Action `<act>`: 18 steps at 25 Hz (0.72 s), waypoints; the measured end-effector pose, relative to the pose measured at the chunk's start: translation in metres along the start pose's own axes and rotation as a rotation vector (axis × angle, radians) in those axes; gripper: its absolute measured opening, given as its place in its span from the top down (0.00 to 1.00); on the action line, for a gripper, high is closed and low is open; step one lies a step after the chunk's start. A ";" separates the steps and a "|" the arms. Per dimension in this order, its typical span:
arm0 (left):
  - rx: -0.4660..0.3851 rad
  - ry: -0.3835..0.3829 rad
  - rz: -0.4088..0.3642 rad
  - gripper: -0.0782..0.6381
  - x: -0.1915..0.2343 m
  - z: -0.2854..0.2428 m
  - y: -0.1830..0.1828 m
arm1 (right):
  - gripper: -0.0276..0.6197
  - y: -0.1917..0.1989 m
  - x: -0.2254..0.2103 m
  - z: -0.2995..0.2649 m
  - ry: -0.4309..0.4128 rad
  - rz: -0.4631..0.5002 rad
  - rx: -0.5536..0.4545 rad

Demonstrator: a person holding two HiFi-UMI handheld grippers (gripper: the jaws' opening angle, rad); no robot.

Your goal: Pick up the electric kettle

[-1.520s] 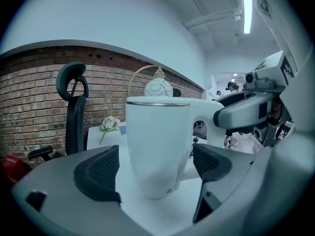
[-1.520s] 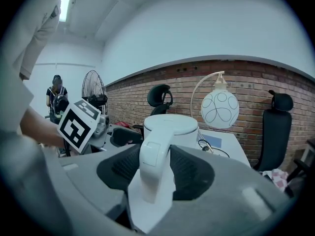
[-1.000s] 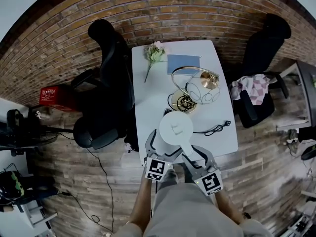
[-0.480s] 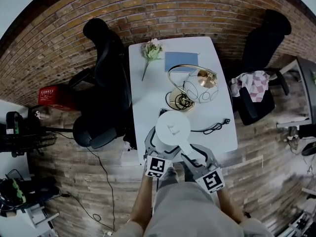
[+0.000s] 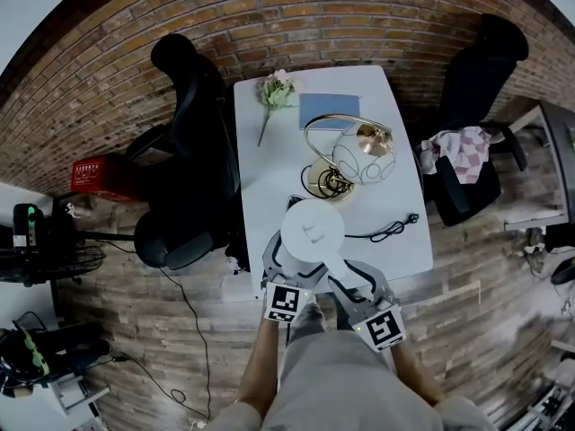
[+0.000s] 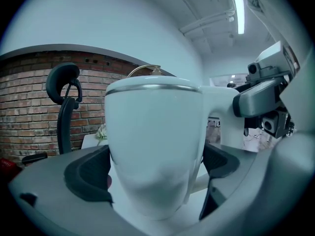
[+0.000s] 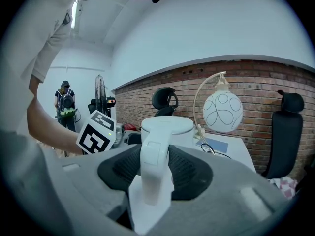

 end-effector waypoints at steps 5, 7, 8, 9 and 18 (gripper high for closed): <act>0.005 -0.009 0.011 0.09 0.002 0.002 -0.002 | 0.69 -0.002 0.001 0.000 -0.018 0.005 -0.011; 0.008 -0.012 0.013 0.09 0.002 0.004 -0.002 | 0.69 -0.003 0.002 0.000 -0.025 0.008 -0.022; 0.008 -0.013 0.013 0.09 0.003 0.005 -0.002 | 0.69 -0.004 0.002 0.000 -0.028 0.009 -0.027; 0.007 -0.014 0.013 0.09 0.003 0.005 -0.003 | 0.69 -0.004 0.002 0.000 -0.032 0.009 -0.031; -0.014 -0.031 -0.001 0.09 0.007 0.014 -0.012 | 0.69 -0.012 0.006 0.002 -0.044 0.022 -0.071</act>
Point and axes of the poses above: the fingertips, and each gripper's own axes: z backward along the fingers, x to its left, y out of its underside, the point moved 6 cm from there along z, backward along the fingers, and after that the axes turned 14 degrees about -y, right-handed, at the moved point
